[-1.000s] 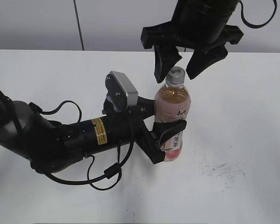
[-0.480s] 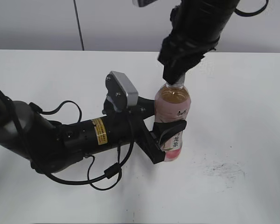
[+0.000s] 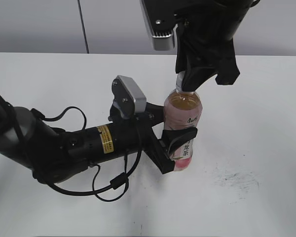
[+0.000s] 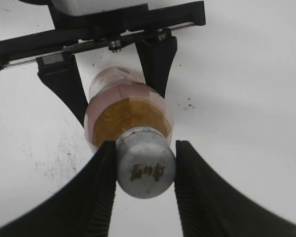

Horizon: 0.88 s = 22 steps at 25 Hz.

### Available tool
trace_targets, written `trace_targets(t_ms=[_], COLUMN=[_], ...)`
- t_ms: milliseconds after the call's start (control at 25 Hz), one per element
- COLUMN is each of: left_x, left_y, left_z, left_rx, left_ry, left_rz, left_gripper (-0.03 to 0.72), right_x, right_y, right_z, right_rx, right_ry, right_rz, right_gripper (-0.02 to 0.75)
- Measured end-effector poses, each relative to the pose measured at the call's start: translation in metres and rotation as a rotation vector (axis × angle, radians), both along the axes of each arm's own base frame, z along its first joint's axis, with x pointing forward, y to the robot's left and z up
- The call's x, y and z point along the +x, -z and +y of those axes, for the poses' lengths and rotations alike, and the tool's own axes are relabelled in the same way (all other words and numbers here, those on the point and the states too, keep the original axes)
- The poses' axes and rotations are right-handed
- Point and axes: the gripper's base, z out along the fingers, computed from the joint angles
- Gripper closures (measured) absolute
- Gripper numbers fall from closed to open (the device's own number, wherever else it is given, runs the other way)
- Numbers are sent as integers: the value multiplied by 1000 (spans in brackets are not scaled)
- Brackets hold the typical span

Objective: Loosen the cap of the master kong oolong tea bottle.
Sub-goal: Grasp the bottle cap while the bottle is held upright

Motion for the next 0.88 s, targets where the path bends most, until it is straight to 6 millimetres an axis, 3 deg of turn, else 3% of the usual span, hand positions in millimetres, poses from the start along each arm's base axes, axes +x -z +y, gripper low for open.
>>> trace_targets(t_ms=[80, 240, 320, 440, 560, 680, 880], left_x=[0, 0, 0, 0, 0, 0, 0], left_y=[0, 0, 0, 0, 0, 0, 0], left_z=[0, 0, 0, 0, 0, 0, 0], left_rx=[0, -2, -2, -2, -2, -2, -2], left_ry=[0, -1, -1, -1, -1, -1, -1], left_rz=[0, 2, 2, 2, 2, 2, 2], left_gripper=[293, 293, 293, 293, 293, 293, 293], right_x=[0, 2, 2, 3, 5, 6, 4], right_y=[0, 0, -3, -16, -30, -36, -32], right_z=[0, -2, -1, 3, 6, 6, 7], right_rx=[-1, -8, 22, 134, 267, 349, 377], right_ry=[1, 85, 181, 450, 870, 1179, 1357], right_rz=[0, 1, 20, 79, 174, 250, 331], right_gripper=[447, 250, 188, 179, 176, 176, 174])
